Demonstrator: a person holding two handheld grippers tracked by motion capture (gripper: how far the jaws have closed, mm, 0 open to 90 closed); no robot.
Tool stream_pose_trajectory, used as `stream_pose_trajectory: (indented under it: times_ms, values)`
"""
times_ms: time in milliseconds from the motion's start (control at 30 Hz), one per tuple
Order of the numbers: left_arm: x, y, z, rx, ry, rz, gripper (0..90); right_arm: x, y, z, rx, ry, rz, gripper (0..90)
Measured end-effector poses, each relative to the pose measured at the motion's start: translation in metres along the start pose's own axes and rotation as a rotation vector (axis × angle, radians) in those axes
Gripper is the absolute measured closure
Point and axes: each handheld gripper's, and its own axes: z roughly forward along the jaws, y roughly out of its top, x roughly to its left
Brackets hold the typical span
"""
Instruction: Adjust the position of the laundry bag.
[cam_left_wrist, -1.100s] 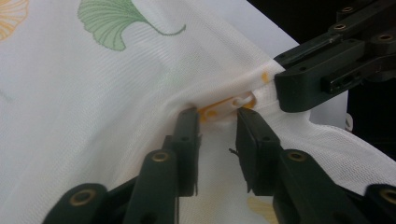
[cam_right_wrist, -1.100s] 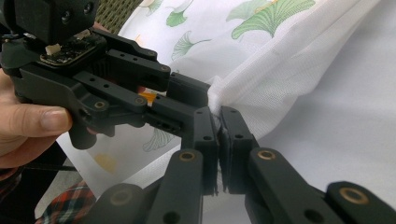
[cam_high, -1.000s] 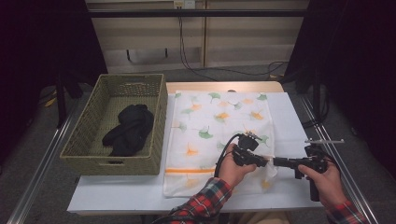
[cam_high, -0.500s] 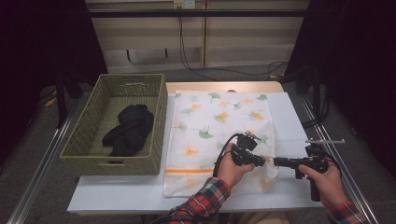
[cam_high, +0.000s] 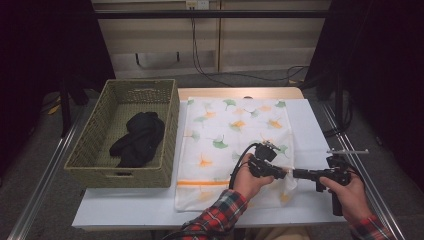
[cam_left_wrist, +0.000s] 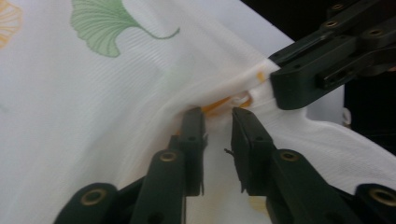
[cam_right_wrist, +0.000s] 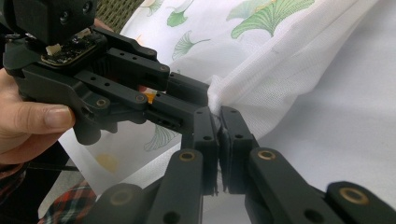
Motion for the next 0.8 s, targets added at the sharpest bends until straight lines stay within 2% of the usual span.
stream_pose_trajectory:
  times_ms: [67, 133, 300, 400, 500, 567, 633, 733, 800]
  values:
    - [-0.0013, 0.0008, 0.0004, 0.006, -0.009, 0.006, 81.8, -0.0002, -0.0004, 0.0008, 0.000, -0.002, 0.001, 86.5]
    - [-0.0011, 0.0011, -0.0002, 0.014, -0.011, 0.029, 82.4, -0.0010, -0.0004, 0.0005, 0.001, -0.005, 0.001, 86.5]
    - [-0.0026, 0.0010, -0.0021, 0.008, -0.027, 0.035, 88.6, -0.0007, -0.0005, 0.0003, -0.002, 0.000, 0.007, 86.5]
    - [-0.0031, 0.0011, -0.0022, 0.011, -0.022, 0.046, 89.9, -0.0005, -0.0005, 0.0005, -0.002, -0.004, 0.003, 86.5]
    - [-0.0034, 0.0006, -0.0018, 0.009, -0.031, 0.031, 90.0, -0.0006, -0.0005, -0.0002, 0.000, -0.005, 0.005, 86.5]
    - [-0.0032, 0.0007, -0.0023, 0.020, -0.039, 0.043, 90.0, -0.0009, -0.0007, 0.0002, -0.001, -0.004, 0.007, 86.5]
    - [-0.0049, 0.0005, -0.0016, 0.007, -0.048, 0.034, 90.0, -0.0012, -0.0008, 0.0005, 0.001, -0.011, 0.000, 86.5]
    - [-0.0035, 0.0004, -0.0029, 0.023, -0.027, 0.045, 90.0, -0.0015, -0.0008, 0.0002, 0.003, -0.013, 0.001, 86.5]
    - [-0.0011, -0.0006, -0.0040, 0.026, -0.014, 0.036, 90.0, -0.0010, -0.0009, -0.0004, 0.005, -0.008, 0.007, 86.5]
